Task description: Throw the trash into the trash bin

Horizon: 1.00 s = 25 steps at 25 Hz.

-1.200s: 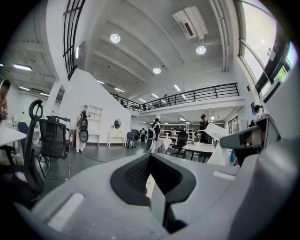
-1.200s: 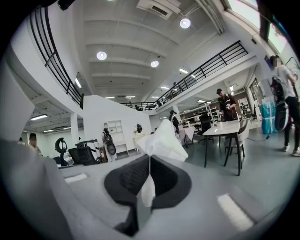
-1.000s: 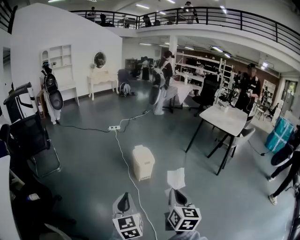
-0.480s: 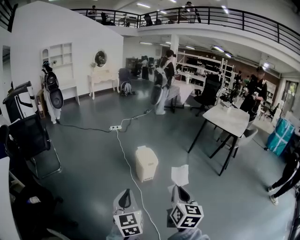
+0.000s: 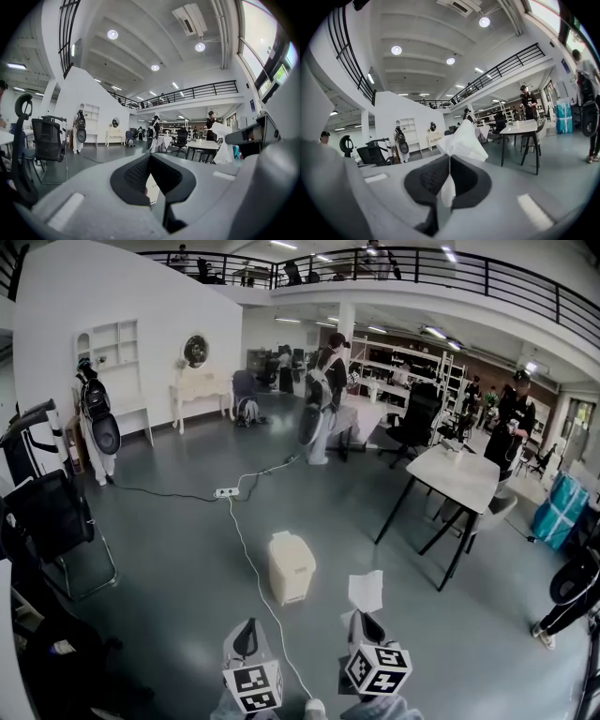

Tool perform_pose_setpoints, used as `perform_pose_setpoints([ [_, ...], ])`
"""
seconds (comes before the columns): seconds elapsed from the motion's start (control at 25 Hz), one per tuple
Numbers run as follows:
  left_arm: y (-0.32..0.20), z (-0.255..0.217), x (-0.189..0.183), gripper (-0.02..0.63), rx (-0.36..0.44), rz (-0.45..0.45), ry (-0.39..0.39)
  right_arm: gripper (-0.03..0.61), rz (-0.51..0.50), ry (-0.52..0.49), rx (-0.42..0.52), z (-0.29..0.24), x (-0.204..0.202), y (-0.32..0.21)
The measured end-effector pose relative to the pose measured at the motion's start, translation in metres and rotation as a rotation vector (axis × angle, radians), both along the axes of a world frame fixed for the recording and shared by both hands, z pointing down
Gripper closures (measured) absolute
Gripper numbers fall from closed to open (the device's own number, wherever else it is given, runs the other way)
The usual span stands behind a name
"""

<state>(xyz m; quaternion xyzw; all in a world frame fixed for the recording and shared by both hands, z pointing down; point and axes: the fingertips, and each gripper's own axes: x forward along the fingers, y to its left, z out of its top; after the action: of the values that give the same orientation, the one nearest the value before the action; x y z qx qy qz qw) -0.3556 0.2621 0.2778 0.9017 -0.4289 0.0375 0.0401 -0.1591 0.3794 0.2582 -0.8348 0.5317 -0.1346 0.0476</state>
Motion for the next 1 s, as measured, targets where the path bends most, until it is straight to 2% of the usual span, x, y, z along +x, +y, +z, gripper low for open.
perform_pose_setpoints([
  [0.32,-0.058,0.012,0.045,0.606,-0.025,-0.065,-0.011,0.566,-0.048,0.0,-0.007,0.008,0.056,-0.063],
  [0.72,-0.131,0.009,0.148,0.606,-0.026,-0.097,-0.04,0.567,-0.093,0.004,-0.014,0.004,0.164,-0.142],
  [1.0,-0.173,0.013,0.209,0.606,-0.023,-0.122,-0.058,0.568,-0.111,-0.012,-0.015,0.012,0.231,-0.178],
])
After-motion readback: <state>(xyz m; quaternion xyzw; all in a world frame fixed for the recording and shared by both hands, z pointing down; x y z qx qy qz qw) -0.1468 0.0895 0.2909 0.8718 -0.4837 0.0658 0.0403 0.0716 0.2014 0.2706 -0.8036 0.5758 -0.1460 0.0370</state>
